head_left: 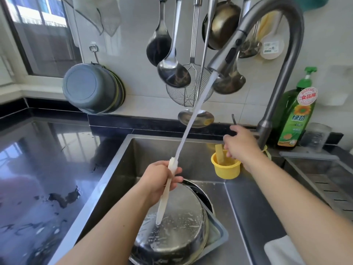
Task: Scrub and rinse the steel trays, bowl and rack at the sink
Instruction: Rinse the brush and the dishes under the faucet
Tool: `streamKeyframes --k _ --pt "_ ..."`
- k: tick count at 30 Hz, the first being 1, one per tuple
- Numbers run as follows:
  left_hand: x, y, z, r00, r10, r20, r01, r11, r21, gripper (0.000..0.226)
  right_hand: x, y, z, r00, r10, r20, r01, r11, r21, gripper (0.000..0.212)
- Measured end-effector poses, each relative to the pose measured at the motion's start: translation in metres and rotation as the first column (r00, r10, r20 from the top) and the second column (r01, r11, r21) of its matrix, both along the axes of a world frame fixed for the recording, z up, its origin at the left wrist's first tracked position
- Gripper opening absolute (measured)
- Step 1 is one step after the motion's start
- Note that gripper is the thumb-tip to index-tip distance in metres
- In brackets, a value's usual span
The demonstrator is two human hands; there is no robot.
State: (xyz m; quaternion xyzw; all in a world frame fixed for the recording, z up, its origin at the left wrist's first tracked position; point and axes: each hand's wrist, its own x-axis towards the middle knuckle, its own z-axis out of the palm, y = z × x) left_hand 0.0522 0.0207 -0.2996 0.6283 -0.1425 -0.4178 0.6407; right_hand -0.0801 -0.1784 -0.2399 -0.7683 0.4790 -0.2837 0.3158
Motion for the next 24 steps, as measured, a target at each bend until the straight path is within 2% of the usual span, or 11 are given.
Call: streamKeyframes --k 3,7,13,16,18,22,24 --pt "-0.003 0.000 0.001 1.000 -0.003 0.029 0.003 1.000 0.008 0.041 -0.004 0.038 -0.027 0.989 0.072 0.127 -0.085 0.992 0.095 0.044" --pt "-0.003 0.000 0.000 0.999 -0.012 0.045 0.012 1.000 0.009 0.043 -0.006 0.042 -0.055 0.987 0.150 0.050 -0.152 0.988 0.033 0.040" --pt "-0.002 -0.001 0.001 0.998 -0.001 0.063 0.004 0.999 -0.049 0.029 -0.016 0.031 -0.061 0.992 0.125 0.030 -0.128 0.988 0.083 0.035" --pt "0.002 -0.001 -0.003 1.000 -0.027 0.013 0.028 0.996 -0.083 0.035 -0.014 0.035 -0.061 0.989 0.143 0.043 -0.147 0.985 0.091 0.035" --pt "0.004 0.000 -0.005 1.000 -0.021 0.004 0.021 0.995 -0.096 0.031 -0.011 0.035 -0.063 0.987 0.155 0.030 -0.157 0.983 0.095 0.035" --pt "0.007 -0.005 -0.008 0.985 0.019 0.169 -0.006 0.997 -0.075 0.020 -0.012 0.038 -0.062 0.987 0.158 0.016 -0.159 0.984 0.086 0.033" --pt "0.008 -0.007 -0.008 0.970 -0.002 0.241 0.018 0.998 -0.064 0.021 -0.012 0.045 -0.052 0.988 0.153 0.033 -0.153 0.988 0.004 0.031"
